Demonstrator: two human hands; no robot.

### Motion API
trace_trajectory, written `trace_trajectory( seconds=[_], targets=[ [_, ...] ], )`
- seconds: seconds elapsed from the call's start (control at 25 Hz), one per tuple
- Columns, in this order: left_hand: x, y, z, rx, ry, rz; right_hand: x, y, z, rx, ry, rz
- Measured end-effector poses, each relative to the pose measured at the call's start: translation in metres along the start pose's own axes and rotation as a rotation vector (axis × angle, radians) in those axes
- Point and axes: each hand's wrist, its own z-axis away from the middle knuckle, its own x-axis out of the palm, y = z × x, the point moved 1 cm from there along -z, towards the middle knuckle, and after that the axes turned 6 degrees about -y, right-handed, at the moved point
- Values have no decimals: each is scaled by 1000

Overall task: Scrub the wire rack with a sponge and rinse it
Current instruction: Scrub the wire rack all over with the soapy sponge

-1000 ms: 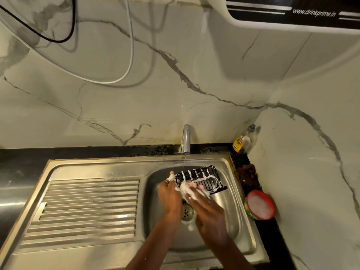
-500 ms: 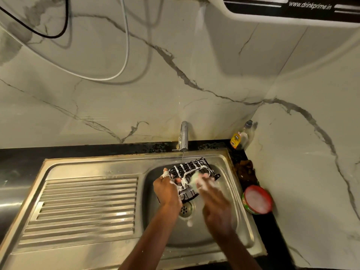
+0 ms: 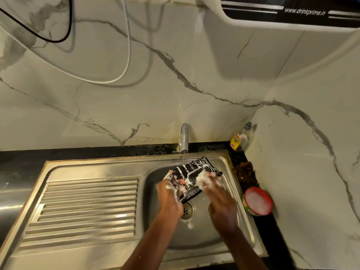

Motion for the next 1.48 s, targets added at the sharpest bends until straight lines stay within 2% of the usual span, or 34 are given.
trace_trajectory(
  seconds=[0.04, 0.08, 0.12, 0.2, 0.24, 0.28, 0.4, 0.48, 0.52, 0.6, 0.68, 0.72, 0.76, 0.84, 0.88, 0.92, 0.96, 1.04, 1.08, 1.16, 1.2, 1.24, 1.32, 1.4, 1.44, 1.48],
  targets=[
    [0, 1, 0, 7, 3, 10, 0, 9, -1, 141, 37, -10],
    [0, 3, 0, -4, 14, 32, 3, 5, 2, 186, 60, -38],
    [1, 5, 0, -22, 21, 50, 6, -10, 5, 130, 67, -61],
    [6, 10, 2, -71, 30, 86, 9, -44, 14, -116, 47, -93],
    [7, 11, 3, -91, 32, 100, 7, -44, 10, -183, 22, -95],
    [6, 11, 4, -100, 30, 100, 4, -34, 2, -168, 7, -94],
    [1, 7, 2, -36, 32, 46, -4, 9, -21, 220, 64, -73],
    [-1, 3, -1, 25, 32, -12, -8, 9, -34, 342, 40, -120],
    [0, 4, 0, 63, 29, -32, -6, -4, -41, 306, -15, -150],
    [0, 0, 3, 151, 16, -65, 4, -41, -48, 122, -111, -157],
    [-5, 0, 5, 206, 32, -85, 7, -54, -41, -104, -114, -164],
    [-7, 0, 3, 206, 38, -77, 3, -45, -42, -143, -117, -146],
    [-8, 2, 2, 204, 44, -81, 2, -28, -42, -110, -117, -108],
    [-8, 4, 7, 218, 55, -85, -7, 4, -43, 175, -102, -73],
    [-9, 2, 9, 245, 67, -90, 0, -1, -45, 272, -69, -84],
    [-10, 1, 11, 281, 66, -102, 8, -17, -45, 273, -61, -105],
    [-10, -1, 14, 320, 41, -118, 17, -49, -45, 161, -205, -87],
    [-11, -3, 15, 367, -36, -133, 31, -87, -29, -238, -377, 171],
    [-10, -2, 14, 354, -37, -131, 28, -74, -31, -293, -337, 153],
    [-8, 1, 13, 309, 26, -123, 12, -21, -40, -23, -53, -57],
    [-7, 0, 14, 306, 44, -118, 4, -15, -42, 150, 21, -75],
    [-7, -1, 16, 309, 37, -112, 1, -16, -41, 197, 43, -101],
    [-8, -2, 13, 344, -27, -105, 12, -51, -35, -46, 2, -118],
    [-8, -5, 11, 354, -30, -110, 17, -54, -27, -210, -16, -94],
    [-7, -5, 10, 338, 0, -108, 16, -38, -30, -185, -35, -94],
    [-7, -4, 12, 336, 26, -116, 12, -19, -35, -76, -8, -99]
  ],
)
